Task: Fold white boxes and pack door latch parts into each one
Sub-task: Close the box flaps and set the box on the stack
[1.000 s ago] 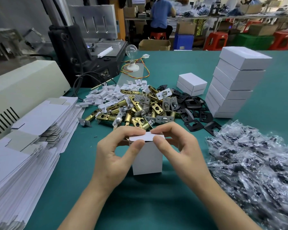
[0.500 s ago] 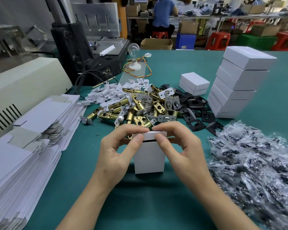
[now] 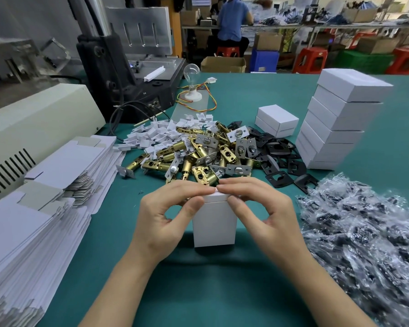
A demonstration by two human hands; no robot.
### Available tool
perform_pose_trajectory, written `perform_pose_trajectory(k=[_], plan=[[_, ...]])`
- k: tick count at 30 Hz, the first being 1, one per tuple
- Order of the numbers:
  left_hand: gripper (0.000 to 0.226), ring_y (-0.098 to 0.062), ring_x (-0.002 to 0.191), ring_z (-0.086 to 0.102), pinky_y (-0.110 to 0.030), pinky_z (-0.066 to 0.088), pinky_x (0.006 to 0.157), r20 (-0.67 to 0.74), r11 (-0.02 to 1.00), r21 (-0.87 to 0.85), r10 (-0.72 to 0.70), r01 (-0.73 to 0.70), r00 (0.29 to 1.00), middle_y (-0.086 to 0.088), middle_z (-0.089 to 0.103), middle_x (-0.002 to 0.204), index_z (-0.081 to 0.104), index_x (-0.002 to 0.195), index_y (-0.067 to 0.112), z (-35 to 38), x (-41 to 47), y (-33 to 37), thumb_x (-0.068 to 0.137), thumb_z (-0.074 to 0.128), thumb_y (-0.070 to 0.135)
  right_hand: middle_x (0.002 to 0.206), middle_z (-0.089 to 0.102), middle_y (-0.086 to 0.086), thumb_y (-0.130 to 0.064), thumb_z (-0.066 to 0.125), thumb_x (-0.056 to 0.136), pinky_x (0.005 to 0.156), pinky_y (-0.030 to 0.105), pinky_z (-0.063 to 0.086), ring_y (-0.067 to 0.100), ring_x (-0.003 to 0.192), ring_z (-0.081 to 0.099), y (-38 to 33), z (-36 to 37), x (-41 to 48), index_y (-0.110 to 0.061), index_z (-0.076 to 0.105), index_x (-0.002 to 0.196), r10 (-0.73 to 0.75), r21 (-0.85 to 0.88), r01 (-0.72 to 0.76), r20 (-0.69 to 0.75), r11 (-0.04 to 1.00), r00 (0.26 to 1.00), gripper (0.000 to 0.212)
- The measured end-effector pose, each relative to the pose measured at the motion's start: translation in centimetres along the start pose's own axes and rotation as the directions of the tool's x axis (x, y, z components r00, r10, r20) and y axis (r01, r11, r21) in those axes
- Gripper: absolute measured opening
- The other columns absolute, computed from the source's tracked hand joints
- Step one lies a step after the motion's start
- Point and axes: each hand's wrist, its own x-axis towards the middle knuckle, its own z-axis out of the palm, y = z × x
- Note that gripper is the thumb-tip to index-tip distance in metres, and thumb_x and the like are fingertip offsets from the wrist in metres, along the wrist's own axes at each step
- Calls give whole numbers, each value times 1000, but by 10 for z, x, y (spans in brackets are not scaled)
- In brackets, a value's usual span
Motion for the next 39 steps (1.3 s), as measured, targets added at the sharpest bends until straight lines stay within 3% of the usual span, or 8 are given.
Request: perform_pose_trajectory(k=[8, 16, 20, 25, 29, 32, 35, 39], plan=[[25, -16, 122, 71, -28, 58, 95, 58, 992, -87, -87, 92, 994, 6, 77, 126, 79, 114, 22, -4, 1, -2, 97, 69, 37, 124, 72, -5, -25, 65, 97, 94, 31, 56, 8, 119, 66, 9, -3, 0, -17, 78, 115, -152, -171, 150, 1, 974, 988, 24], [25, -12, 121, 70, -24, 58, 94, 124, 980, -103, -155, 168, 980, 10, 77, 123, 81, 113, 21, -8, 2, -2, 94, 70, 32, 124, 72, -3, -29, 66, 96, 89, 24, 54, 9, 118, 66, 12, -2, 0, -16, 79, 111, -142, -185, 140, 2, 973, 990, 24], [31, -8, 109, 74, -17, 57, 86, 153, 964, -85, -239, 253, 959, 15, 78, 117, 77, 122, 40, -7, 1, -1, 92, 70, 42, 128, 69, -9, -27, 69, 96, 79, 27, 56, 9, 118, 66, 12, 2, -1, -22, 77, 116, -67, -140, 62, -32, 988, 997, 22], [34, -13, 101, 76, -26, 62, 76, 113, 926, -104, -351, 362, 930, 13, 78, 113, 71, 121, 49, 0, 1, -5, 90, 74, 35, 138, 50, -11, -60, 68, 87, 75, 27, 54, 9, 106, 62, 2, 7, -9, -38, 55, 141, 38, -304, -73, -120, 950, 992, 60], [34, -23, 95, 78, -48, 67, 77, -26, 848, -283, -474, 448, 880, -1, 80, 100, 75, 119, 42, 10, 0, -5, 87, 84, 34, 129, 48, -3, -83, 60, 73, 80, 34, 52, 18, 105, 57, -15, 25, -14, -33, 40, 151, 125, -663, -71, 34, 745, 992, 95], [39, -24, 93, 78, -47, 67, 71, -65, 808, -365, -518, 463, 853, 0, 79, 98, 76, 118, 43, 12, -1, -5, 80, 81, 38, 119, 51, -5, -75, 57, 78, 80, 34, 46, 20, 105, 55, -24, 35, -8, -34, 35, 153, 187, -752, -53, 95, 657, 978, 88], [46, -21, 95, 79, -32, 64, 66, -70, 752, -501, -528, 427, 847, 2, 81, 106, 70, 129, 44, 15, 3, -3, 84, 73, 39, 118, 56, -10, -62, 64, 77, 76, 33, 46, 17, 102, 58, -33, 24, 14, -43, 33, 146, 241, -655, -138, 69, 743, 968, 78], [46, -25, 103, 78, -31, 64, 69, -77, 722, -565, -528, 400, 845, -2, 79, 118, 57, 143, 35, 18, 7, -1, 99, 61, 46, 111, 60, -6, -59, 68, 73, 73, 36, 45, 17, 93, 55, -28, -16, 79, -48, 41, 139, 196, -568, -227, -116, 791, 974, 73]])
